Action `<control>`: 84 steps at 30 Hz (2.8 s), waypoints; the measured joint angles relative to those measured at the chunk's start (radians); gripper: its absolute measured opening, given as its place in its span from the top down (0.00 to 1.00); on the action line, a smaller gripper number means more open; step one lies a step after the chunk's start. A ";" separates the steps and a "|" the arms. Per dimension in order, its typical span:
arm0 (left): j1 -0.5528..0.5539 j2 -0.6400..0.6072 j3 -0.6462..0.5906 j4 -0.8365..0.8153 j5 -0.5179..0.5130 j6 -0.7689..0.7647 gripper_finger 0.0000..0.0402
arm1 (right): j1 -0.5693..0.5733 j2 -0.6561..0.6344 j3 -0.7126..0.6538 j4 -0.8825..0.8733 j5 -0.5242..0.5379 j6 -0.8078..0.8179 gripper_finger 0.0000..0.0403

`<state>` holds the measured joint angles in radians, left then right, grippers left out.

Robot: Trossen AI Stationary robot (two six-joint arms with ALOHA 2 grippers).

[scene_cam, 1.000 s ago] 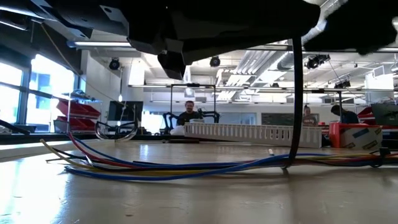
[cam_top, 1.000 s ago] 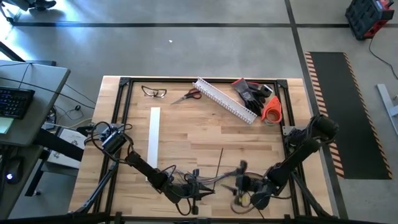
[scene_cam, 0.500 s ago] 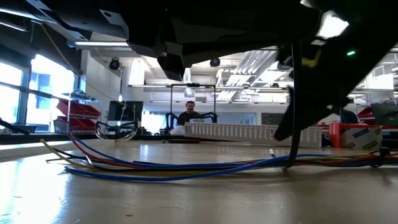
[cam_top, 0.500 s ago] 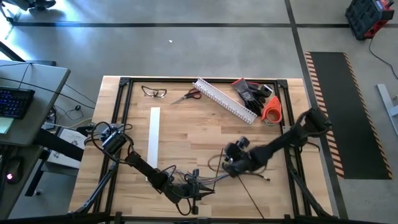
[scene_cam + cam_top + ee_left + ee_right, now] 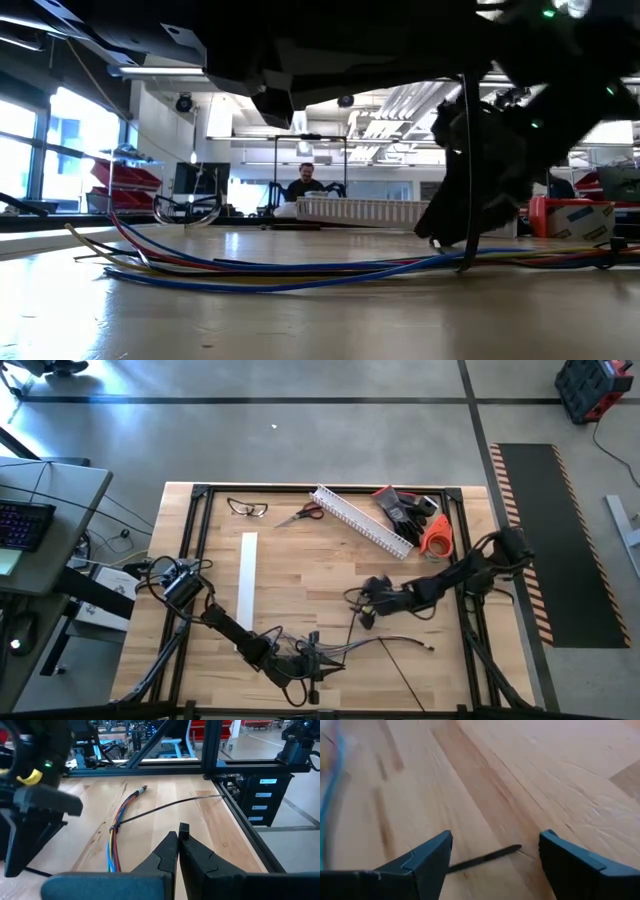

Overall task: Ziptie cables
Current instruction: Wrap the black zip tie on the cable wires

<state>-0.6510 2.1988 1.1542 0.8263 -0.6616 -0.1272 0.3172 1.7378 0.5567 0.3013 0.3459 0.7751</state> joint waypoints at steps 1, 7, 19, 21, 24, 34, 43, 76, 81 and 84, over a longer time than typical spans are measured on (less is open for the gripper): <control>0.000 0.000 0.000 0.000 -0.001 0.000 1.00 | 0.009 0.001 -0.036 0.082 0.006 0.013 0.32; 0.003 0.000 0.000 0.001 -0.002 -0.002 1.00 | 0.049 0.009 -0.161 0.383 0.004 0.043 0.35; 0.005 0.001 0.000 0.002 -0.004 -0.008 1.00 | 0.047 0.018 -0.121 0.363 -0.030 -0.013 0.40; 0.008 0.001 0.000 0.001 -0.002 -0.010 1.00 | 0.047 0.018 -0.121 0.369 -0.035 -0.014 0.41; 0.011 0.001 0.000 0.002 0.001 -0.010 1.00 | 0.047 0.018 -0.121 0.378 -0.053 -0.026 0.41; 0.011 0.001 0.000 0.001 0.003 -0.011 1.00 | 0.042 0.032 -0.078 0.408 -0.054 -0.102 0.44; 0.011 0.001 0.000 0.000 0.012 -0.020 1.00 | 0.044 0.079 -0.030 0.399 -0.065 -0.224 0.51; 0.011 0.001 0.000 -0.013 0.022 -0.035 1.00 | 0.037 0.045 -0.032 0.294 -0.167 -0.192 0.34; 0.012 0.001 -0.001 -0.018 0.022 -0.037 1.00 | 0.046 0.047 -0.032 0.345 -0.158 -0.224 0.34; 0.011 0.001 -0.001 -0.019 0.022 -0.037 1.00 | 0.045 0.045 -0.032 0.406 -0.145 -0.247 0.34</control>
<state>-0.6395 2.1998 1.1534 0.8069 -0.6399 -0.1643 0.3626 1.7827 0.5243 0.7072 0.2006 0.5277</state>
